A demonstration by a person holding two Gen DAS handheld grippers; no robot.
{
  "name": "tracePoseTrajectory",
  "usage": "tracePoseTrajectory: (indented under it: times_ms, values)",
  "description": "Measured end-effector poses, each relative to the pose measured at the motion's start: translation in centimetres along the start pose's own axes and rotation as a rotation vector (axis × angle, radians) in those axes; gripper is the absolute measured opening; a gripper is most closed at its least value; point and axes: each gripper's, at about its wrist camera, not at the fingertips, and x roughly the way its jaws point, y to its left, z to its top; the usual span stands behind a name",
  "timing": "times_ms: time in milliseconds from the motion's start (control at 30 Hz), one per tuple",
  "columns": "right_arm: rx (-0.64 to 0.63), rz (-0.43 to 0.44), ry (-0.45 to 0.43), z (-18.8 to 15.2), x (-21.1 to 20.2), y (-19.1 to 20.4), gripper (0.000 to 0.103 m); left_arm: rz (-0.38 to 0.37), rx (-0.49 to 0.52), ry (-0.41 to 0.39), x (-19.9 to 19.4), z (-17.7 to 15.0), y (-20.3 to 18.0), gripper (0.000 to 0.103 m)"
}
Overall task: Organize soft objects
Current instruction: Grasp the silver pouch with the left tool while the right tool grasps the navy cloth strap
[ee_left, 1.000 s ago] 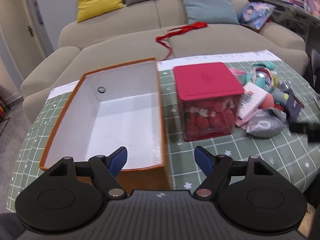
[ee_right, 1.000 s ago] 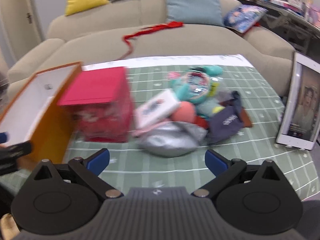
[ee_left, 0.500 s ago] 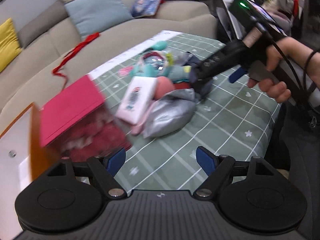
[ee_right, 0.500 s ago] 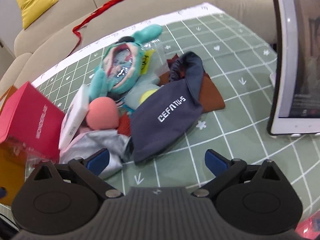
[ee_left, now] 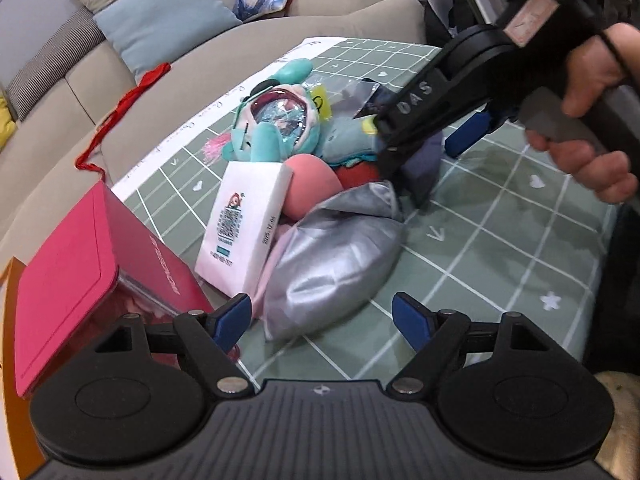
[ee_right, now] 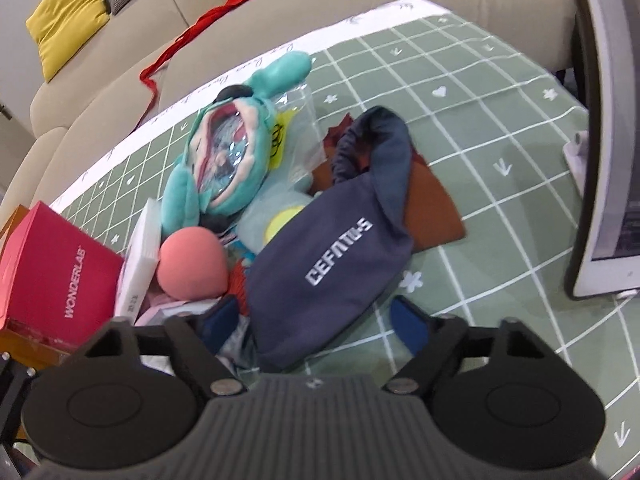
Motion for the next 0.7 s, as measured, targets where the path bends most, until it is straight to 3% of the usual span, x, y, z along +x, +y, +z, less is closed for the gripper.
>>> tracePoseTrajectory:
  times_ms: [33, 200, 400, 533, 600, 700]
  values:
    - [-0.009, -0.006, -0.006, -0.1, -0.1, 0.0, 0.065, 0.010, 0.006, 0.000, 0.3, 0.1, -0.1, 0.094]
    - [0.020, -0.011, 0.002, 0.2, -0.2, -0.7, 0.023, 0.037, 0.041, 0.002, 1.7, 0.1, -0.9, 0.091]
    - [0.031, 0.022, -0.006, 0.2, -1.1, -1.1, 0.015, 0.070, 0.093, -0.027, 2.4, -0.1, -1.6, 0.086]
    - [0.005, 0.024, -0.030, 0.3, -2.0, -0.8, 0.015, 0.095, 0.091, -0.054, 2.4, -0.4, -1.7, 0.074]
    - [0.016, 0.036, -0.035, 0.4, -2.3, -0.9, 0.015, 0.080, 0.063, -0.059, 2.4, -0.4, -1.6, 0.059]
    - [0.034, 0.048, -0.042, 0.5, -2.6, -1.2, 0.015, 0.074, 0.049, -0.060, 2.3, -0.3, -1.9, 0.053]
